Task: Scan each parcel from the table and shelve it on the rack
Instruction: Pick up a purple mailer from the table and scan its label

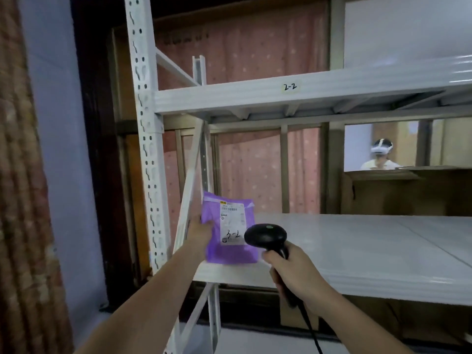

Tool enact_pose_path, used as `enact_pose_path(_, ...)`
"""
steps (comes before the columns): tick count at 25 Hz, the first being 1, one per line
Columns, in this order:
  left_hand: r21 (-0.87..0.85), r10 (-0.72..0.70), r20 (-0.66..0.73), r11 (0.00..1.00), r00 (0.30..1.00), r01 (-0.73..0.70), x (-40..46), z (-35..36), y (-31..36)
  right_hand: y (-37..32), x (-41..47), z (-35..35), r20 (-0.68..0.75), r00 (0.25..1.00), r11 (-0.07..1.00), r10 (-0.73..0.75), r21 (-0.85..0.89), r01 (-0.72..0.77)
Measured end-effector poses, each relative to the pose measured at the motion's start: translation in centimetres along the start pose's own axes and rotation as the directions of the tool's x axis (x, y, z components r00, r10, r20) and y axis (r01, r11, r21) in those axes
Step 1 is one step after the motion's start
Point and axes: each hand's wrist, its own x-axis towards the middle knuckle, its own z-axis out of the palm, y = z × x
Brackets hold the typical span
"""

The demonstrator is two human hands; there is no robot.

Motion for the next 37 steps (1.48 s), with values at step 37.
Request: enact_pose_path(37,-0.03,0.333,0.929,0.505,0.162,-0.862,-30.4,37.6,6.5,0.6,-26.4,-27.8,-0.802,0.584,0.884,0.128,-0.174,-0.433)
